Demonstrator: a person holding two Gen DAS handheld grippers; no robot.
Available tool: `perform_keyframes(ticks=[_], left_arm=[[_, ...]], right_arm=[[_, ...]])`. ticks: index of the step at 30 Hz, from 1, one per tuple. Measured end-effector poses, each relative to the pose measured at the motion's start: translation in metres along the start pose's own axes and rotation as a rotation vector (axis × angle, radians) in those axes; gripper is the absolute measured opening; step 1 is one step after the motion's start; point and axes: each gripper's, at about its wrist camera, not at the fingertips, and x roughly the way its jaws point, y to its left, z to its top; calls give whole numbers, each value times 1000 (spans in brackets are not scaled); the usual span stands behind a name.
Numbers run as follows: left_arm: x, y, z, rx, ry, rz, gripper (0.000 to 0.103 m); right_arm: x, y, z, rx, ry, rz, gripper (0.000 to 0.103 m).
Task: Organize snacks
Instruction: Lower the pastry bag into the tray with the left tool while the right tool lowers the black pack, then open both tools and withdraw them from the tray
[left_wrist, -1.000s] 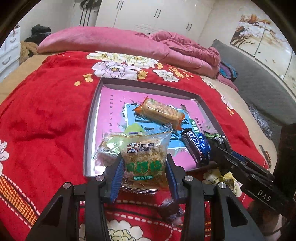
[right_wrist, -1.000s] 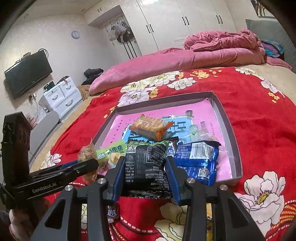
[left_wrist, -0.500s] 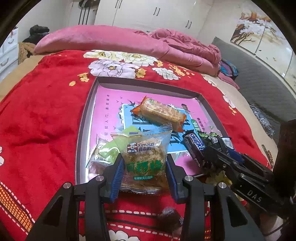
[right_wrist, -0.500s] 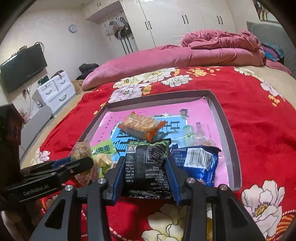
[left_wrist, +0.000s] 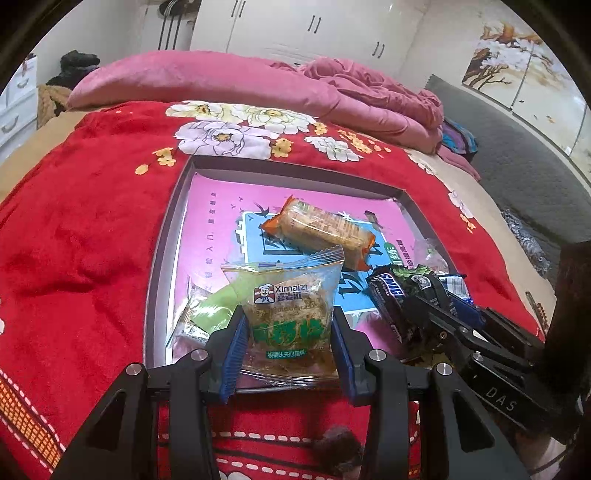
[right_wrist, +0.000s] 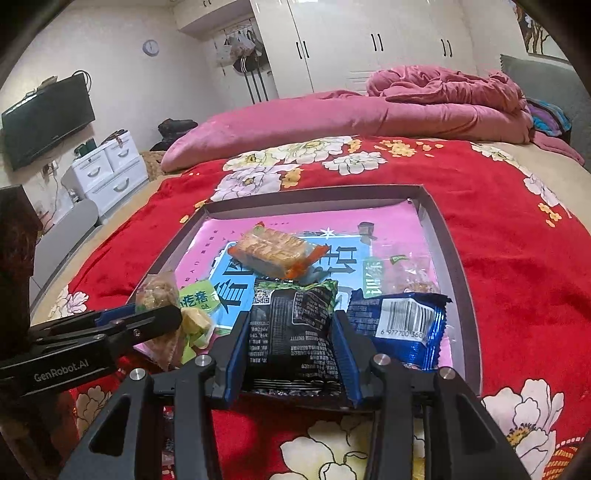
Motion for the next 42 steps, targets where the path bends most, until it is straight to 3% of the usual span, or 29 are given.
perform_keyframes(ticks=[18, 31, 36, 42], left_arm=[[1, -2, 0, 4, 3, 5, 46], [1, -2, 1, 8, 2, 1, 58], [1, -1, 1, 1, 3, 11, 68], [1, 2, 1, -9, 4, 16, 69]], right_arm=[[-7, -1, 1, 1, -18, -4, 49], [-15, 5, -2, -31, -11, 11, 53], [-8, 18, -8, -133, 24, -67, 53], [-4, 21, -10, -181, 22, -127, 53]])
